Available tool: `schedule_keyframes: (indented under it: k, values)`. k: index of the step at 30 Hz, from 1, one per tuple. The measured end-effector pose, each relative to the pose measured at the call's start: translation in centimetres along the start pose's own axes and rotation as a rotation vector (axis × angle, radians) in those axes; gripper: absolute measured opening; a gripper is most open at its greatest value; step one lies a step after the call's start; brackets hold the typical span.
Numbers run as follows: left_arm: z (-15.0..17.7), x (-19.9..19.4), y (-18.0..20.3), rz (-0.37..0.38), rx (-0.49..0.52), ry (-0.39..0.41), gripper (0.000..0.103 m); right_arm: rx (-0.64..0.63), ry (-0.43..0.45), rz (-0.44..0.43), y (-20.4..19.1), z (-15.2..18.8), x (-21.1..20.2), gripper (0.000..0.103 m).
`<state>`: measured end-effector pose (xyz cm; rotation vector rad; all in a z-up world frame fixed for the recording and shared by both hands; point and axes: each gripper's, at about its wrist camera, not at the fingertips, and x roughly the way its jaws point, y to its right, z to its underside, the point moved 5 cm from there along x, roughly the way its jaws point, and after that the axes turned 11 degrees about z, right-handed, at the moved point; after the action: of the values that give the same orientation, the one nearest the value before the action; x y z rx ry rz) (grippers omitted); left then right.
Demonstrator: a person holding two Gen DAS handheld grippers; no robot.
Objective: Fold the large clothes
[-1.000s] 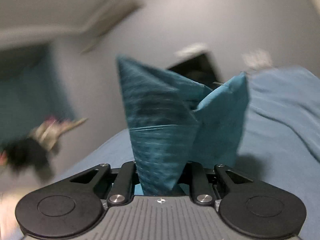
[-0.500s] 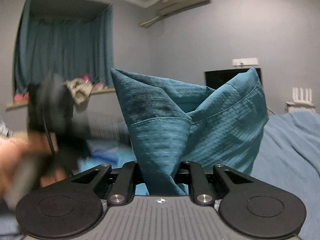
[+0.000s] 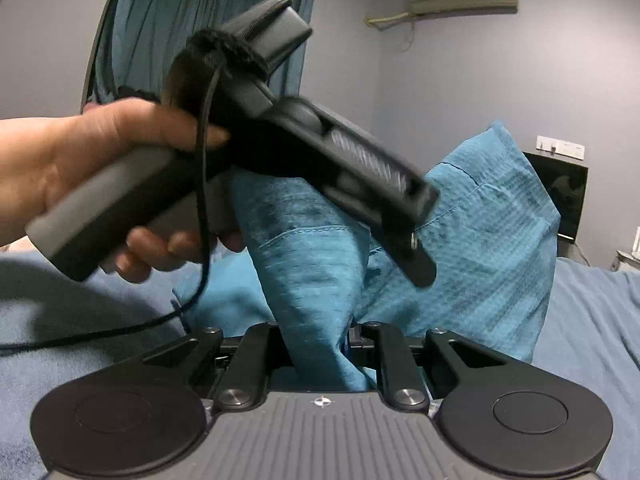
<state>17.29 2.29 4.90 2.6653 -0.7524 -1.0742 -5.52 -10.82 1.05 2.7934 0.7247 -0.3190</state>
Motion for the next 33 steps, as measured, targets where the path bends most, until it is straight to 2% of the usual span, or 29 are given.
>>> schedule_keyframes:
  k: [1,2,4,6,7,8,10,13,16,18,21,23,25,28,30,31,33]
  values:
    - [0.8,-0.4,-0.3,0.039,-0.026,-0.011,0.022,-0.013,-0.003,-0.002,-0.2,0.2,-0.2,0.017]
    - [0.8,-0.3,-0.8,0.065,-0.065,-0.004,0.017,-0.021,-0.007,-0.005,-0.2,0.3,-0.3,0.017]
    - [0.9,-0.5,-1.4,0.087,-0.114,0.019,0.012,-0.025,-0.005,-0.003,0.0,0.0,-1.0,0.019]
    - [1.0,-1.2,-2.1,0.087,-0.160,0.035,0.011,-0.009,0.004,-0.012,0.7,-0.2,-1.4,0.026]
    - [0.9,-1.6,-3.0,0.081,-0.190,0.046,0.011,0.004,0.010,-0.023,1.1,-0.4,-1.8,0.033]
    - [1.0,-2.0,-3.9,0.072,-0.215,0.058,0.011,0.021,0.018,-0.043,1.5,-0.5,-2.4,0.050]
    - [1.3,-3.2,-6.3,0.060,-0.277,0.082,0.011,0.053,0.033,-0.082,2.4,-1.2,-4.1,0.065]
    - [2.0,-4.3,-9.9,0.028,-0.359,0.105,0.011,0.150,0.060,-0.144,5.0,-2.0,-5.6,0.070]
    - [3.5,-5.2,-13.4,-0.048,-0.413,0.109,0.011,0.344,0.054,-0.137,9.4,-2.2,-5.2,0.072]
    - [4.4,-5.5,-15.3,-0.086,-0.448,0.113,0.011,0.441,0.013,-0.036,12.6,-1.5,-3.6,0.071]
    - [5.2,-5.2,-17.0,-0.067,-0.489,0.134,0.011,0.462,-0.094,0.110,15.5,0.7,-0.8,0.064]
    - [4.9,-4.8,-17.4,-0.063,-0.473,0.132,0.011,0.490,-0.155,0.108,16.3,2.3,0.4,0.061]
    - [4.5,-4.4,-17.6,-0.075,-0.440,0.128,0.011,0.479,-0.198,0.077,16.1,3.1,1.4,0.061]
    - [4.4,-4.3,-18.8,-0.079,-0.452,0.139,0.012,0.381,-0.197,0.048,14.4,3.0,1.3,0.060]
    - [4.3,-5.0,-19.4,-0.063,-0.486,0.167,0.017,0.309,-0.211,0.063,13.2,3.7,1.6,0.060]
    - [4.3,-5.5,-19.6,-0.057,-0.500,0.189,0.021,0.298,-0.216,0.068,13.0,4.1,1.7,0.063]
    - [4.0,-6.9,-19.5,-0.104,-0.486,0.223,0.032,0.296,-0.208,0.082,12.6,4.5,1.0,0.066]
